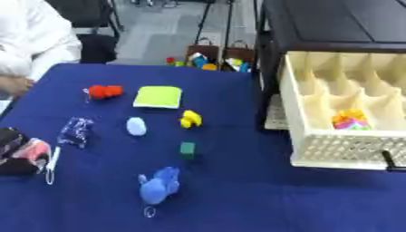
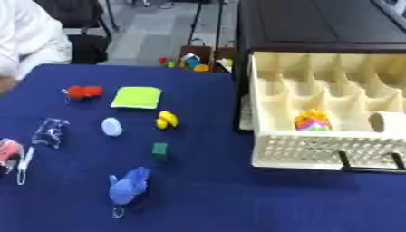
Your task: Pick up objects from table and place into drawer.
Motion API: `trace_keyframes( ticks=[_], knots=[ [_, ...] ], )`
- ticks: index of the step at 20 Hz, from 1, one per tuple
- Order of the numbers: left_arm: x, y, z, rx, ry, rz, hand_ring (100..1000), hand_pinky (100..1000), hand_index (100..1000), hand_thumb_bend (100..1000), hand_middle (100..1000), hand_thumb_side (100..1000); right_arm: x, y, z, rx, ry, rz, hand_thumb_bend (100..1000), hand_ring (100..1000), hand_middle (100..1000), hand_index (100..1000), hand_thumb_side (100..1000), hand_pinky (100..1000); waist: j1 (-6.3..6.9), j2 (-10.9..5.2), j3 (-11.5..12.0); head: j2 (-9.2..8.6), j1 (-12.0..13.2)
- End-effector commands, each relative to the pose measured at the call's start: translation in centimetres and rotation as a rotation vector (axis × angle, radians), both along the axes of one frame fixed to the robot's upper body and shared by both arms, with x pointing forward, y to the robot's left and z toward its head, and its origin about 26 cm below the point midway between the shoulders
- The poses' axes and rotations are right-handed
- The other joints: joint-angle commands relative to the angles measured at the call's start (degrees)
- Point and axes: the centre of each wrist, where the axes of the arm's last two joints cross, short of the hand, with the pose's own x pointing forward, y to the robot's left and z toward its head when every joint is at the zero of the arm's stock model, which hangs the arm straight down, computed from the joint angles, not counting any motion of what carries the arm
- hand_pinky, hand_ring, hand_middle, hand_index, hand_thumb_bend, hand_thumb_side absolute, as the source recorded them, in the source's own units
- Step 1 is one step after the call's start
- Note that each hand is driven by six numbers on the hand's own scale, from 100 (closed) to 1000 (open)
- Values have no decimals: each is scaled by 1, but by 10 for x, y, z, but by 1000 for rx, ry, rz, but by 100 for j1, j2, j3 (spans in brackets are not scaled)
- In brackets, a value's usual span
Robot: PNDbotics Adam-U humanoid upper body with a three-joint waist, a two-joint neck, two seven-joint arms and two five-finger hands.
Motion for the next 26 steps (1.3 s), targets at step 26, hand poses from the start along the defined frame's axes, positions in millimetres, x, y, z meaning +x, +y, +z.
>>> trace_keyframes(
  ticks=[26],
  knots=[
    [-22, -129, 169, -5, -501, -513, 476, 396, 604, 100, 466, 686, -2, -1, -2, -20, -21, 5, 100, 700, 677, 767, 1000, 635, 283, -313, -128, 135, -22]
  ],
)
